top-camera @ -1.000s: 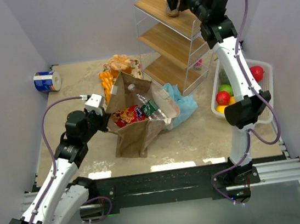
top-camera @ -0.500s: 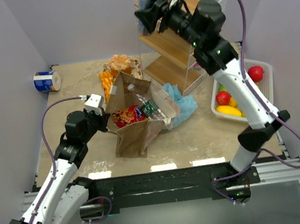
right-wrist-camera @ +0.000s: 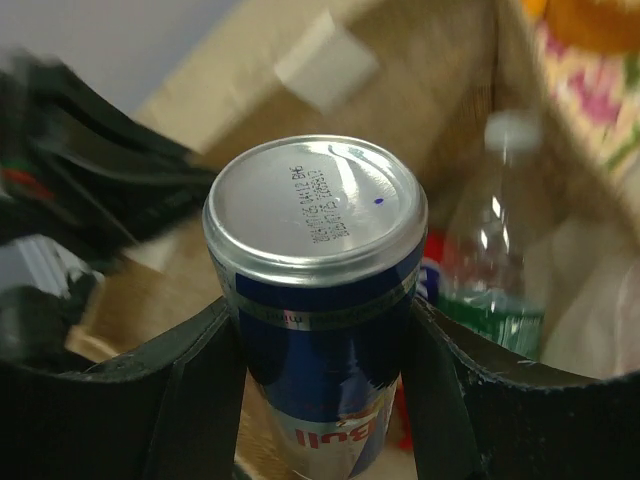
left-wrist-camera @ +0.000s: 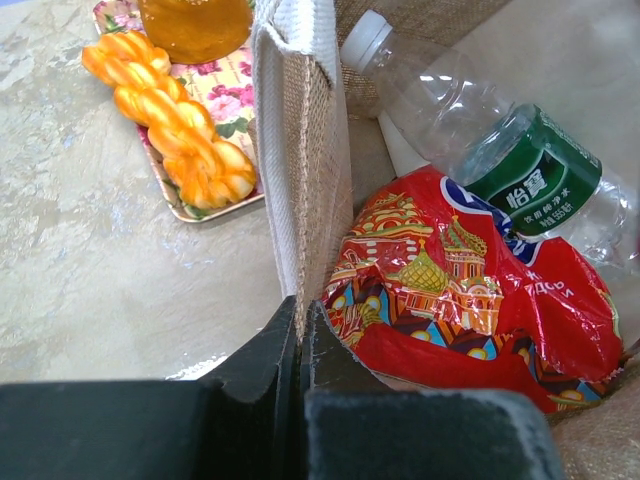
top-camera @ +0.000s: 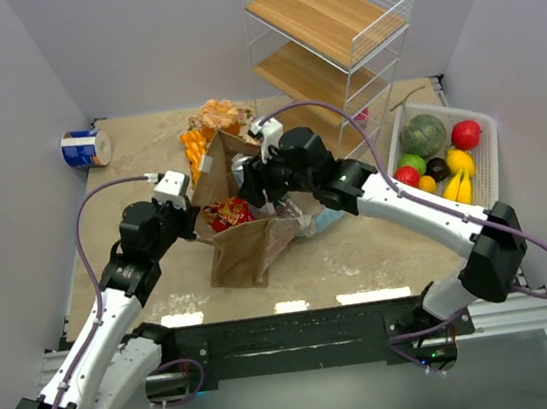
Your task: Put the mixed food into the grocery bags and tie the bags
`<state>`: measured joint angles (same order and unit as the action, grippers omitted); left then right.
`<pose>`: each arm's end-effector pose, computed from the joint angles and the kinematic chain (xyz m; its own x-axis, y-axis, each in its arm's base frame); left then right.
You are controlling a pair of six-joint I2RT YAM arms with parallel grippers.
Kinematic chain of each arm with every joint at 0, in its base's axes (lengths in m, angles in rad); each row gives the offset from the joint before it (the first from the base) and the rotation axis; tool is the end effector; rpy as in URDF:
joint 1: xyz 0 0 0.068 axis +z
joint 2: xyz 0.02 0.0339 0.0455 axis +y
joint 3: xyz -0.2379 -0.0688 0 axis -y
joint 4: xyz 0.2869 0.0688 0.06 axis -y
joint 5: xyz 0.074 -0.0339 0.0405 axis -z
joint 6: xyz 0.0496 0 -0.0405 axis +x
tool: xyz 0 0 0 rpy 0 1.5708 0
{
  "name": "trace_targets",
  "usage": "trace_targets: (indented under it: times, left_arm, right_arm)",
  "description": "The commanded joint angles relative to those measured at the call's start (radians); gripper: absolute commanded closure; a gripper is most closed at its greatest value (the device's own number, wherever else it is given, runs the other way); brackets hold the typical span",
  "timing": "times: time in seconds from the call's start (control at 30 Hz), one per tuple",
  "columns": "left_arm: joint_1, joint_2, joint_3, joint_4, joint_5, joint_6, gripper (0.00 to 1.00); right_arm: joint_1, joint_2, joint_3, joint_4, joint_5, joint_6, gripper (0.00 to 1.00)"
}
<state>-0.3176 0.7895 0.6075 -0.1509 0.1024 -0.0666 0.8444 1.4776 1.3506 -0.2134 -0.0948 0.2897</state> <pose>0.2474 -0.0867 0.2492 -0.3365 0.0409 -0.9408 0.3809 0.9196 -0.0962 0.2664 0.3069 0.3324 -0.4420 -0.0694 -0.8943 -0.7067 0.6410 0.2996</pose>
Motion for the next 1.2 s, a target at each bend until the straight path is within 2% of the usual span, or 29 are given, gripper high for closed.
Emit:
trace_targets:
  times: [0.0,0.17,0.23,0.3,0.33,0.4,0.57,0.63,0.7,0.8,0.93,1.03,1.13,1.17]
  left_arm:
    - [-0.003,0.007,0.002,0.114,-0.009,0.017,1.0]
    - [-0.003,0.002,-0.003,0.12,-0.009,0.021,1.0]
    - [-0.003,0.001,-0.003,0.122,-0.015,0.024,1.0]
    - [-0.003,0.002,-0.005,0.12,-0.029,0.027,1.0]
    - [-0.003,0.001,-0.005,0.12,-0.03,0.027,1.0]
    - [-0.003,-0.001,-0.003,0.119,-0.038,0.03,1.0]
    - [-0.003,-0.01,-0.002,0.117,-0.047,0.027,1.0]
    - [-0.003,-0.019,-0.002,0.117,-0.049,0.028,1.0]
    - [-0.003,-0.027,-0.002,0.114,-0.053,0.028,1.0]
    - [-0.003,-0.033,-0.003,0.111,-0.053,0.027,1.0]
    - [-0.003,-0.036,-0.003,0.109,-0.052,0.027,1.0]
    - [-0.003,-0.036,-0.005,0.109,-0.047,0.025,1.0]
    - [-0.003,-0.029,-0.003,0.111,-0.038,0.024,1.0]
    - [-0.003,-0.029,-0.002,0.109,-0.04,0.022,1.0]
  right_arm:
    - [0.002,-0.007,0.002,0.043,0.009,0.071,0.84]
    - [0.016,0.1,0.057,-0.024,-0.022,0.04,0.77]
    - [0.025,0.122,0.077,-0.063,-0.052,0.031,0.49]
    - [0.036,0.135,0.097,-0.092,-0.089,0.023,0.13]
    - [0.038,0.128,0.104,-0.102,-0.095,0.023,0.07]
    - [0.039,0.09,0.128,-0.141,-0.085,0.014,0.02]
    - [0.038,-0.043,0.179,-0.233,-0.005,0.006,0.01]
    - [0.03,-0.098,0.176,-0.305,0.095,0.014,0.01]
    - [0.01,-0.132,0.162,-0.386,0.194,0.028,0.01]
    - [-0.054,-0.174,0.092,-0.454,0.233,0.043,0.01]
    - [-0.132,-0.227,-0.072,-0.463,0.262,0.062,0.01]
    - [-0.14,-0.221,-0.157,-0.446,0.299,0.074,0.01]
    - [-0.139,-0.183,-0.238,-0.35,0.293,0.081,0.01]
    - [-0.14,-0.172,-0.269,-0.322,0.281,0.08,0.05]
